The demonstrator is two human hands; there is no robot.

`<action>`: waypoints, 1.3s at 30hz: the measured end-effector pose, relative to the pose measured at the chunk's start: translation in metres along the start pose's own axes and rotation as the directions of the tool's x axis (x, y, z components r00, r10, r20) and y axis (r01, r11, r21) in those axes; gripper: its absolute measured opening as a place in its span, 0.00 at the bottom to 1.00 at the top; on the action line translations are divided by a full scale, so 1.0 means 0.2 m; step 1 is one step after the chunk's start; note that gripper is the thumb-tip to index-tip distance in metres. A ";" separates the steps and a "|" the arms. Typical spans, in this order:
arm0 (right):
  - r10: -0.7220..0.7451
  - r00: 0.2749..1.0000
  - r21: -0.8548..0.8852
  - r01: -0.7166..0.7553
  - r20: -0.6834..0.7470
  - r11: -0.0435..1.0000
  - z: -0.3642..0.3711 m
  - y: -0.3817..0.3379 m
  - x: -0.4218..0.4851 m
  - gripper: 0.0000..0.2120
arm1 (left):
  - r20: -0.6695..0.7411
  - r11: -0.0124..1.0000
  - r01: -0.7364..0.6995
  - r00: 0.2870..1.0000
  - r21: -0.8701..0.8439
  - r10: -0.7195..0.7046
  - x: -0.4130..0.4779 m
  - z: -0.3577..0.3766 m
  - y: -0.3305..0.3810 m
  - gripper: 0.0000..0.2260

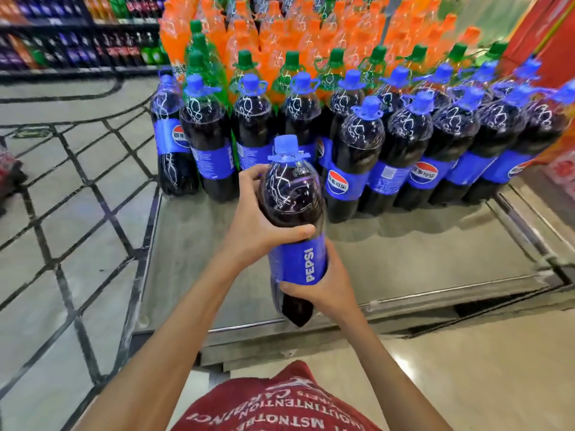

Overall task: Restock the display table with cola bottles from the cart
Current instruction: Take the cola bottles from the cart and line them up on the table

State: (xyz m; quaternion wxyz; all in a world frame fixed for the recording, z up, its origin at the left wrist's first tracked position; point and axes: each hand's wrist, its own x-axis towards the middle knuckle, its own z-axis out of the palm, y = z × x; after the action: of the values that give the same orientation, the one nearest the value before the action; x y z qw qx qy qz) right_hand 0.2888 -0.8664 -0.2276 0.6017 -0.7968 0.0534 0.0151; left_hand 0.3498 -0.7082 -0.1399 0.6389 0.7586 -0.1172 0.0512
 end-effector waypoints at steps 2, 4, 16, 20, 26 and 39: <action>-0.008 1.000 0.009 0.008 0.000 1.000 -0.02 0.03 0.07 0.40 | -0.008 1.000 -0.001 1.000 0.010 0.001 0.05 0.03 -0.02 0.46; -0.002 1.000 0.018 0.002 0.006 1.000 -0.02 0.06 0.13 0.40 | 0.013 0.999 0.010 1.000 0.035 -0.011 0.10 0.05 -0.03 0.47; 0.015 0.998 0.019 -0.014 -0.068 1.000 0.04 0.15 0.44 0.47 | 0.158 0.992 0.014 0.987 0.124 -0.033 0.40 0.03 -0.22 0.49; 0.005 0.995 -0.005 -0.005 -0.098 1.000 0.04 0.17 0.54 0.47 | 0.202 0.988 0.004 0.979 0.156 -0.036 0.48 0.03 -0.25 0.51; -0.021 0.987 -0.023 0.018 -0.157 1.000 0.06 0.19 0.70 0.42 | 0.253 0.972 -0.080 0.967 0.219 0.023 0.61 0.04 -0.27 0.51; -0.053 0.931 -0.257 -0.045 -0.361 0.965 0.13 0.18 0.81 0.56 | 0.251 0.954 -0.122 0.967 0.275 0.052 0.71 0.03 -0.35 0.54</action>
State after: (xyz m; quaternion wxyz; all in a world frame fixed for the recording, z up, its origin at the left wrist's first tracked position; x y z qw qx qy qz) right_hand 0.4469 -0.8620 -0.2827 0.4713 -0.8579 0.1601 -0.1276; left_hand 0.5029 -0.7185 -0.1757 0.4998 0.8380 -0.2188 0.0035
